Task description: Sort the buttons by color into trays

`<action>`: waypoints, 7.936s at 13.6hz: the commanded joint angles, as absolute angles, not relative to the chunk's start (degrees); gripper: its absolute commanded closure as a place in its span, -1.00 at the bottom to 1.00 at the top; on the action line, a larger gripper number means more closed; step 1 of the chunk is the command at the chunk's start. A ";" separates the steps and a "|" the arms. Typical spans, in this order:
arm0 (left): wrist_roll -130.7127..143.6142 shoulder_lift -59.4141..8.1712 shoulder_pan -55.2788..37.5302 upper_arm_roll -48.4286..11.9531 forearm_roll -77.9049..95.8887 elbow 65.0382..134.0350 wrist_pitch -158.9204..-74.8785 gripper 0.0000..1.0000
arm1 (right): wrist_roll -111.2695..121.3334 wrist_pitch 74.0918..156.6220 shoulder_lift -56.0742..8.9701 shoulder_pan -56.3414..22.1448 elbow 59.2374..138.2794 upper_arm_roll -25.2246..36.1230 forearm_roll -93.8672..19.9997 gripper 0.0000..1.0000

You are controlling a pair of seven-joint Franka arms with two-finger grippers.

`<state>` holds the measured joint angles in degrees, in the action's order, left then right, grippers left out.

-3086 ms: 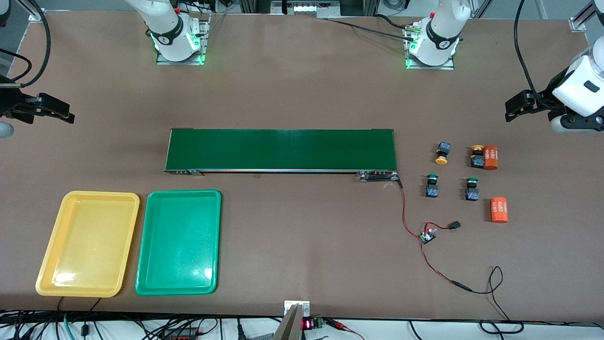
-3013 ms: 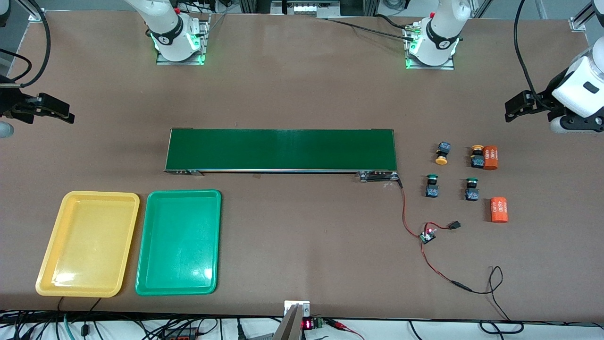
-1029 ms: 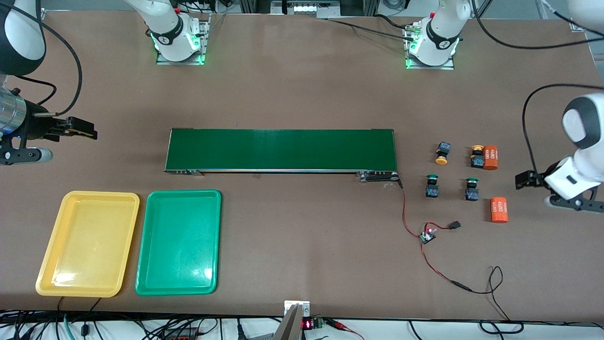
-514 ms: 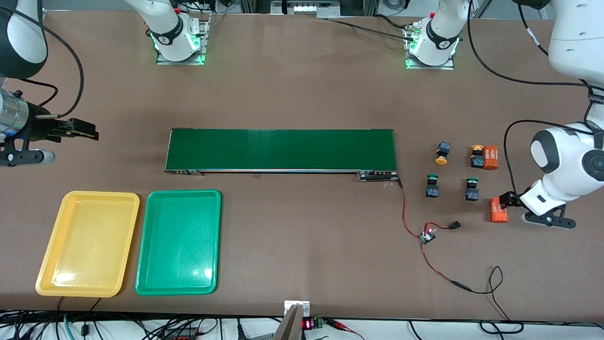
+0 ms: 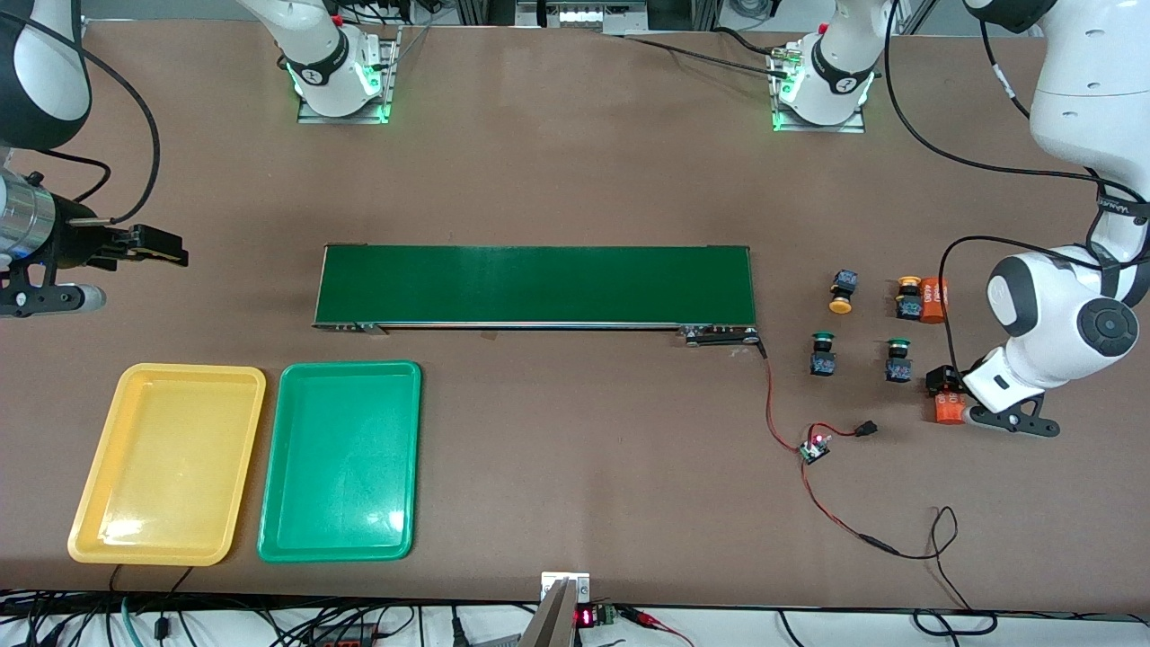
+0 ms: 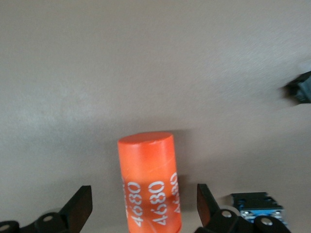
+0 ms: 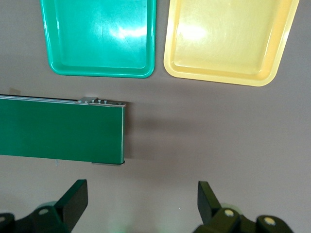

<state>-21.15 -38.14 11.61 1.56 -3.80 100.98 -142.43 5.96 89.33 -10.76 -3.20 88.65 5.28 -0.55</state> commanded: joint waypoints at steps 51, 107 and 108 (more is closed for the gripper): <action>-42.74 -26.19 17.04 -41.84 -16.00 96.96 -99.70 -1.00 | 6.86 87.54 -10.99 -3.08 88.86 5.27 -1.41 -1.00; -31.64 -20.13 5.98 11.25 6.59 113.76 -119.66 0.48 | 4.22 84.02 -13.54 -6.68 85.17 8.26 -1.14 -1.00; -31.55 -19.52 5.89 10.29 6.59 111.64 -116.57 0.48 | 4.22 85.42 -13.62 -6.59 85.25 8.26 -1.23 -1.00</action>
